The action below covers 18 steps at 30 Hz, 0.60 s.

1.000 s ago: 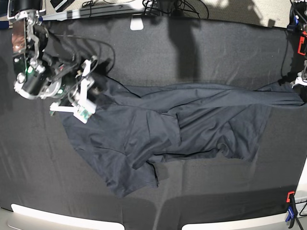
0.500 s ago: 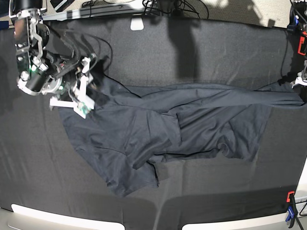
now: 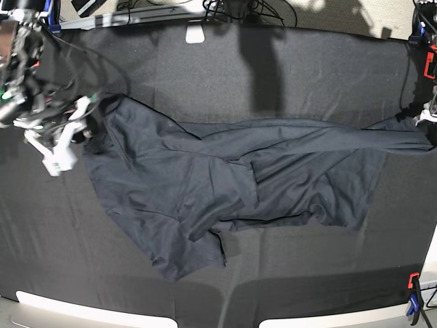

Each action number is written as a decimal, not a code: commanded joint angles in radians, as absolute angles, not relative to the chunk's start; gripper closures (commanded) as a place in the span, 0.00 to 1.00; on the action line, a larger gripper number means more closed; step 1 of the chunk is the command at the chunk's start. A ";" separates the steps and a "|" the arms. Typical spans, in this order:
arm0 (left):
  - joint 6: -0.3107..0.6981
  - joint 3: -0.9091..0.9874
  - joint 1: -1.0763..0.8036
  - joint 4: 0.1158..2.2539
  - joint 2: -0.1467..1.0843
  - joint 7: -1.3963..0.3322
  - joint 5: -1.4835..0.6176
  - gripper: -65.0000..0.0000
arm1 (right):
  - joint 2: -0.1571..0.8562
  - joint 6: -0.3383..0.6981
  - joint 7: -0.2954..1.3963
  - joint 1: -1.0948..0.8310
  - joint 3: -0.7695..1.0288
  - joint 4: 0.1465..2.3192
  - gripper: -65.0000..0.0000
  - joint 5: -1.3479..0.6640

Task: Layout the t-shirt on the table in an organized manner, then fold the t-shirt properly
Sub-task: 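Release the shirt and pull the right gripper back toward the collar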

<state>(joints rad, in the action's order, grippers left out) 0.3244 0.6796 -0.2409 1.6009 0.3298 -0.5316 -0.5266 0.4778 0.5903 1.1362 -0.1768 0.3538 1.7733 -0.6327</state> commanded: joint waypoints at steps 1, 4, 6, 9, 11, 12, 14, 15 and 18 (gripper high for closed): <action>0.328 0.685 -0.235 1.617 0.349 -0.508 -0.539 1.00 | 0.479 0.591 1.126 -0.171 0.366 1.749 0.71 -0.670; 0.328 0.685 -0.235 1.617 0.349 -0.508 -0.538 1.00 | 0.455 0.598 1.127 -0.172 0.369 1.664 0.71 -0.775; 0.328 0.685 -0.236 1.617 0.349 -0.508 -0.538 1.00 | 0.442 0.611 1.127 -0.172 0.369 1.654 0.71 -0.815; 0.328 0.685 -0.235 1.617 0.349 -0.508 -0.538 1.00 | 0.440 0.614 1.127 -0.172 0.367 1.655 0.71 -0.858; 0.328 0.685 -0.235 1.617 0.349 -0.508 -0.538 1.00 | 0.441 0.614 1.127 -0.172 0.367 1.655 0.71 -0.868; 0.328 0.685 -0.235 1.616 0.349 -0.508 -0.538 1.00 | 0.440 0.614 1.127 -0.172 0.367 1.655 0.71 -0.868; 0.328 0.685 -0.235 1.617 0.349 -0.508 -0.538 1.00 | 0.440 0.614 1.127 -0.172 0.367 1.655 0.71 -0.868; 0.328 0.685 -0.235 1.617 0.349 -0.508 -0.538 1.00 | 0.440 0.614 1.127 -0.172 0.367 1.655 0.71 -0.868; 0.328 0.685 -0.235 1.617 0.349 -0.508 -0.538 1.00 | 0.440 0.613 1.127 -0.175 0.367 1.655 0.72 -0.868</action>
<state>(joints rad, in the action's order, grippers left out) 0.3244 0.6796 -0.2409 1.6009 0.3298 -0.5316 -0.5266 0.4236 0.6052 1.1454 -0.1837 0.3611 1.6379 -0.8459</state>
